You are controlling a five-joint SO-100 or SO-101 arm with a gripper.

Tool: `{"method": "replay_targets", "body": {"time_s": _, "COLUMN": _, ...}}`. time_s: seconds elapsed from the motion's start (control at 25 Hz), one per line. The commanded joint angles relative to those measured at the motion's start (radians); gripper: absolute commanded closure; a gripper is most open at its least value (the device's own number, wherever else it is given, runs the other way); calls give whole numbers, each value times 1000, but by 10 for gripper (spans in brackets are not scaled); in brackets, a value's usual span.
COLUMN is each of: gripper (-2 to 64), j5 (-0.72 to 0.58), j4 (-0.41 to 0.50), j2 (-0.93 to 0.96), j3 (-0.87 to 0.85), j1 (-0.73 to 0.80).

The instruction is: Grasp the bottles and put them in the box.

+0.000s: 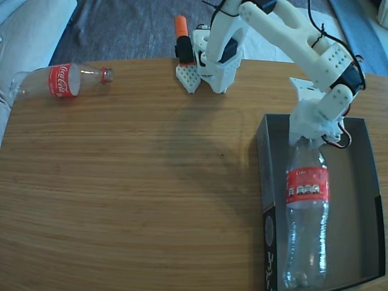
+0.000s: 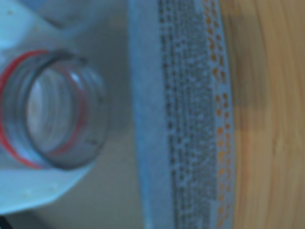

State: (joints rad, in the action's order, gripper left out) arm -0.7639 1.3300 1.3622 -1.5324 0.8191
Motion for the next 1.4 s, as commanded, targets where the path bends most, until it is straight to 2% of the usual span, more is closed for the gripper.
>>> {"method": "replay_targets", "body": {"time_s": 0.0, "gripper": 295, "j5": 9, "j4": 3, "j2": 75, "j3": 14, "j1": -6}}
{"method": "replay_targets", "body": {"time_s": 0.04, "gripper": 277, "j5": 9, "j4": 3, "j2": 75, "j3": 14, "j1": -6}}
{"method": "replay_targets", "body": {"time_s": 0.4, "gripper": 275, "j5": 9, "j4": 3, "j2": 75, "j3": 41, "j1": -21}}
{"method": "replay_targets", "body": {"time_s": 0.72, "gripper": 280, "j5": 8, "j4": 20, "j2": 172, "j3": 138, "j1": -104}}
{"method": "replay_targets", "body": {"time_s": 1.0, "gripper": 348, "j5": 9, "j4": 20, "j2": 291, "j3": 137, "j1": -213}}
{"method": "replay_targets", "body": {"time_s": 1.16, "gripper": 394, "j5": 9, "j4": 20, "j2": 336, "j3": 137, "j1": -405}}
{"method": "replay_targets", "body": {"time_s": 1.36, "gripper": 521, "j5": 9, "j4": 14, "j2": 390, "j3": 137, "j1": -669}}
